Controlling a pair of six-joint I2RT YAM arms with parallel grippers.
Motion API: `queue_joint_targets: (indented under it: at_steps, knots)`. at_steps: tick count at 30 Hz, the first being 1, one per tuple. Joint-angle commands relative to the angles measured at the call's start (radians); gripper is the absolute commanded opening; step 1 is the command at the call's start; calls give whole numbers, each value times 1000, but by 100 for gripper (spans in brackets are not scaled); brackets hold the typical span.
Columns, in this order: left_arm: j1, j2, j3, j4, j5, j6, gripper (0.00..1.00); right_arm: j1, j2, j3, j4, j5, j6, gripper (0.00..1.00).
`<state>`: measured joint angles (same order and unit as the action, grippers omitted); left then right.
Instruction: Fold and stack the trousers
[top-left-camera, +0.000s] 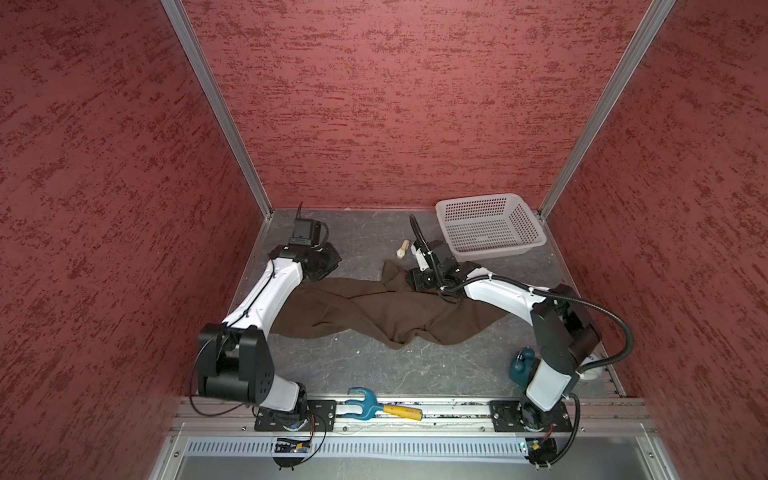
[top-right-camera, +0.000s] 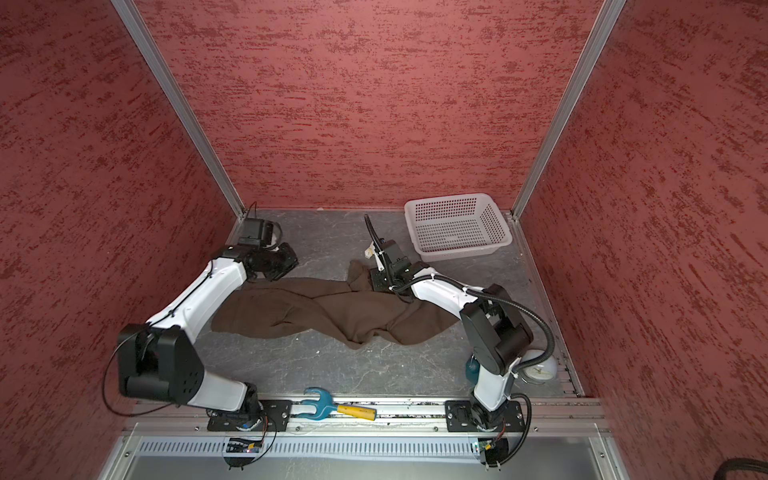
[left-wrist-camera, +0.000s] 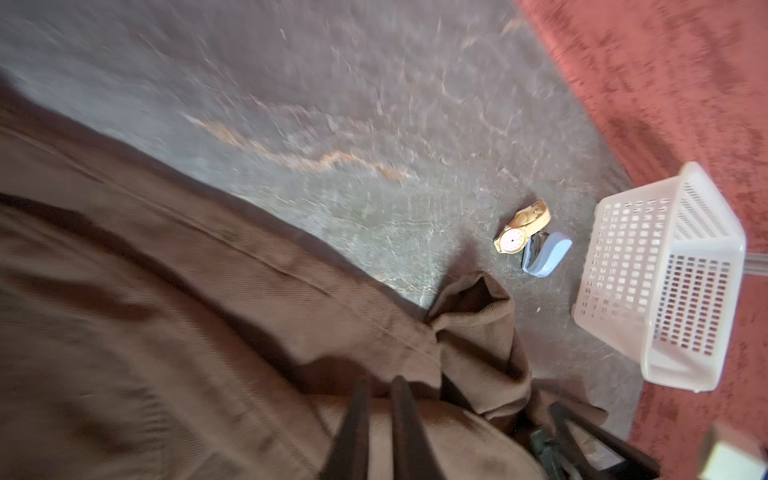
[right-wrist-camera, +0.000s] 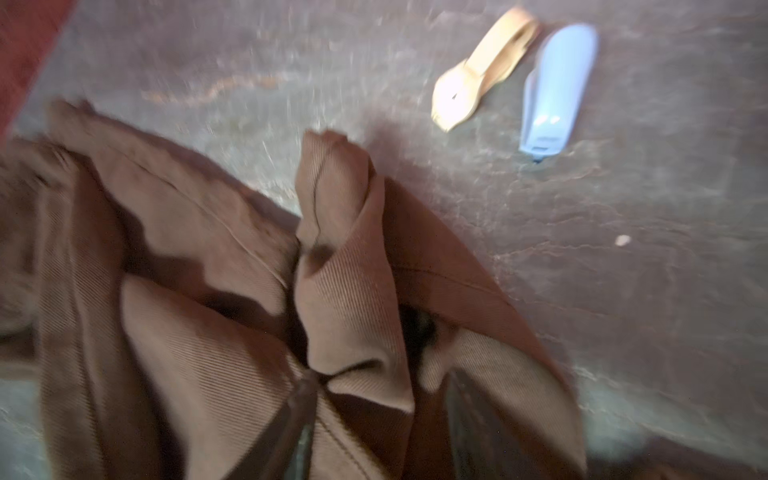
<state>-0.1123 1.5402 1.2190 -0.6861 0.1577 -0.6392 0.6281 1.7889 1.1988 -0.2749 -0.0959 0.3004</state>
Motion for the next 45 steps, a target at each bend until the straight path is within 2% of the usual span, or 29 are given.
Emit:
queue_joint_targets:
  at_steps: [1, 5, 6, 9, 11, 13, 15, 18, 21, 22, 23, 24, 25, 29, 32, 35, 40, 42, 44, 45]
  knots:
    - [18, 109, 76, -32, -29, 21, 35, -33, 28, 42, 34, -52, 46, 64]
    - [18, 239, 141, -79, -50, 37, 54, -59, 87, 68, 72, -145, 75, 71]
    - [17, 260, 142, -84, -48, 40, 55, -59, 99, 70, 86, -167, 76, 72]
    - [20, 292, 120, -84, -45, 43, 66, -59, 131, 70, 122, -252, 102, 70]
    - [24, 303, 90, -76, -53, 45, 71, -59, 142, 62, 159, -314, 115, 66]
    - [34, 308, 54, -59, -50, 46, 71, -59, 147, 52, 187, -346, 129, 52]
    - [47, 314, 15, -44, -41, 40, 71, -59, 130, 47, 198, -347, 141, 26]
    - [62, 313, -43, -2, -30, 39, 65, -60, 58, 24, 211, -272, 126, 0]
    - [77, 326, -77, 29, -12, 36, 59, -60, -52, 15, 190, -156, 88, 0]
    - [81, 332, -82, 35, -6, 36, 53, -60, -92, 10, 185, -124, 74, 0]
    - [85, 344, -86, 41, 2, 38, 38, -60, -139, 4, 187, -87, 52, 0]
    - [89, 359, -87, 45, 5, 39, 16, -61, -188, -7, 189, -46, 36, 0]
    - [91, 367, -85, 46, 19, 45, 0, -60, -232, -17, 191, 1, 25, 0]
    - [95, 354, -92, 44, 16, 37, 0, -59, -464, -97, 223, 251, 24, 0]
    - [100, 301, -115, 51, -7, 33, 0, -59, -635, -203, 268, 455, 39, 0]
    - [112, 233, -126, 28, -48, 21, 0, -59, -768, -309, 273, 606, 75, 0]
    - [144, 88, -175, 15, -129, -9, 0, -59, -806, -415, 141, 762, 156, 1]
    - [157, 41, -190, 8, -145, -15, 0, -59, -778, -442, 89, 741, 187, 11]
    - [164, 11, -203, -1, -169, -11, 0, -59, -745, -479, 79, 695, 207, 29]
    - [169, 4, -204, -12, -178, -10, 0, -60, -731, -489, 75, 685, 222, 35]
